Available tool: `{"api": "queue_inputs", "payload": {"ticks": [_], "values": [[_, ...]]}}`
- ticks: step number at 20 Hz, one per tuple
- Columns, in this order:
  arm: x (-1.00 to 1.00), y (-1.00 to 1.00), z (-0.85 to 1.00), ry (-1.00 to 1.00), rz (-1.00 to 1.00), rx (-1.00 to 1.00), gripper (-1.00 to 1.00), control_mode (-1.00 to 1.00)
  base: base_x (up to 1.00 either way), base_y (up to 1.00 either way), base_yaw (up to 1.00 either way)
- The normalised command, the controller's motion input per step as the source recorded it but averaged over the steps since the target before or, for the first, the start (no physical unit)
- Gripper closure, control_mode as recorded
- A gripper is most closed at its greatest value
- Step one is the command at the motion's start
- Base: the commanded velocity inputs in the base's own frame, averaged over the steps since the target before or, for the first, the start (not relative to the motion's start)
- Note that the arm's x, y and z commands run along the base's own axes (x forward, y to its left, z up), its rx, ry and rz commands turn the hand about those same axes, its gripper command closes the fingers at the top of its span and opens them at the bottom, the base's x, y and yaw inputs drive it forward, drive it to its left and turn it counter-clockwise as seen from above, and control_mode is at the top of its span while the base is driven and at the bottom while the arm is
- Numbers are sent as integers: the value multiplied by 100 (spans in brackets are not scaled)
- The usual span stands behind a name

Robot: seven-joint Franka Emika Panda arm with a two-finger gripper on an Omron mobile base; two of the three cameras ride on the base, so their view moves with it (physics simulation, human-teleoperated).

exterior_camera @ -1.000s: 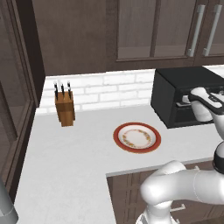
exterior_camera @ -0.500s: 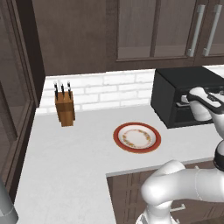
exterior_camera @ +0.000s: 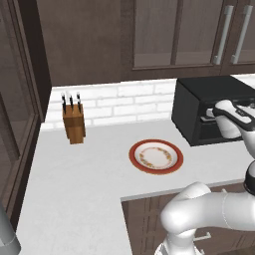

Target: Pick up the kebab skewer and baguette bread, and place them inside the toaster oven. Close the toaster oven door and start by setting the timer.

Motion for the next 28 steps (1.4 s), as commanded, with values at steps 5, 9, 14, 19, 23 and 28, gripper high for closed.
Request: {"api": "queue_inputs", "payload": {"ticks": [5,9,14,19,23,28], "values": [[0,0,0,0,0,0,-100,-100,0,0,0],[0,0,0,0,0,0,-100,-100,0,0,0],[0,0,-1,0,0,0,100,-100,0,0,0],[0,0,0,0,0,0,100,-100,0,0,0],[0,0,0,0,0,0,100,-100,0,0,0],[-3,0,0,-1,0,0,100,-100,0,0,0]]}}
